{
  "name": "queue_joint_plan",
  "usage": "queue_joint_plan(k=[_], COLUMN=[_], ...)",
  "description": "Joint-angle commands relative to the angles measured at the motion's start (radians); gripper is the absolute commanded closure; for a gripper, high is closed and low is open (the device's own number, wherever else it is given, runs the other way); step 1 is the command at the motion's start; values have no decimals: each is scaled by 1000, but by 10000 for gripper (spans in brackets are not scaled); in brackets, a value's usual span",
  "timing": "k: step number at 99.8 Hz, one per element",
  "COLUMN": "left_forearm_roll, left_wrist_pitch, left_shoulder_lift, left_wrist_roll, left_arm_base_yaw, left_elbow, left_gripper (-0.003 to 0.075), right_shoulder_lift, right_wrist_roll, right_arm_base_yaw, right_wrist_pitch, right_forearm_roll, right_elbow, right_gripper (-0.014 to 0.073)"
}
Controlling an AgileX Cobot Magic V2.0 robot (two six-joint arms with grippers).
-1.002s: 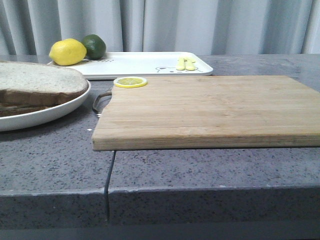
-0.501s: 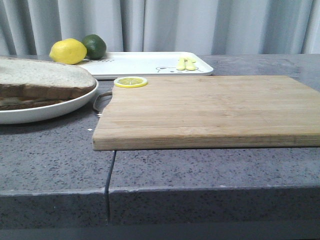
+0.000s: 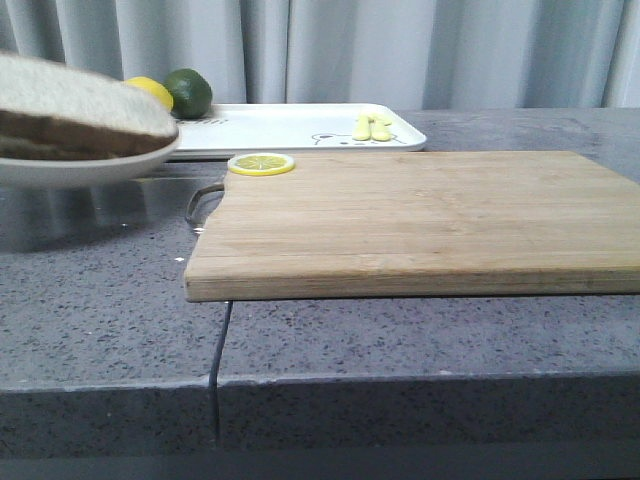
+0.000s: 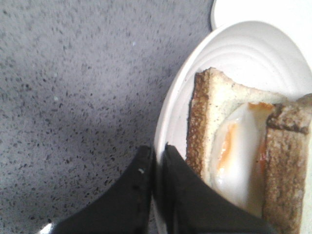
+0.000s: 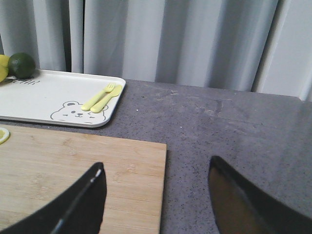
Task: Place bread and move sandwich to tray
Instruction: 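Lift the plate with the left gripper and carry it over the tray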
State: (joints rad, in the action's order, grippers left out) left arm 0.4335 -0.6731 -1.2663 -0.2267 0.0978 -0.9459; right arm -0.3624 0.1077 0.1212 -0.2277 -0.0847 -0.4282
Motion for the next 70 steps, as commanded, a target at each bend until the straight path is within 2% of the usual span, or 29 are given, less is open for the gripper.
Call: queue_joint_plan(k=[1,31,53,70], left_forearm_roll=[68,324,484,520], left_wrist_pitch=[37,57,-13,-65], left_shoulder_lift=[42,10,-123,-247], left_wrist_roll=[-9,146,239,265], left_arm_base_yaw=[6,7,7,0], left_elbow=[-58,-116,-211,-335], left_gripper=[739,739,739,739], right_shoulder_lift=[-4,-4,-4,-4], right_wrist_roll=[1,1,1,1], right_arm_base_yaw=[-6,-6,-6,-6], right_wrist_pitch=[87,87,88,88], right_forearm_roll=[9,9,9,9], right_elbow=[-26,-26,-26,-26], right_gripper=[132,132,132,132])
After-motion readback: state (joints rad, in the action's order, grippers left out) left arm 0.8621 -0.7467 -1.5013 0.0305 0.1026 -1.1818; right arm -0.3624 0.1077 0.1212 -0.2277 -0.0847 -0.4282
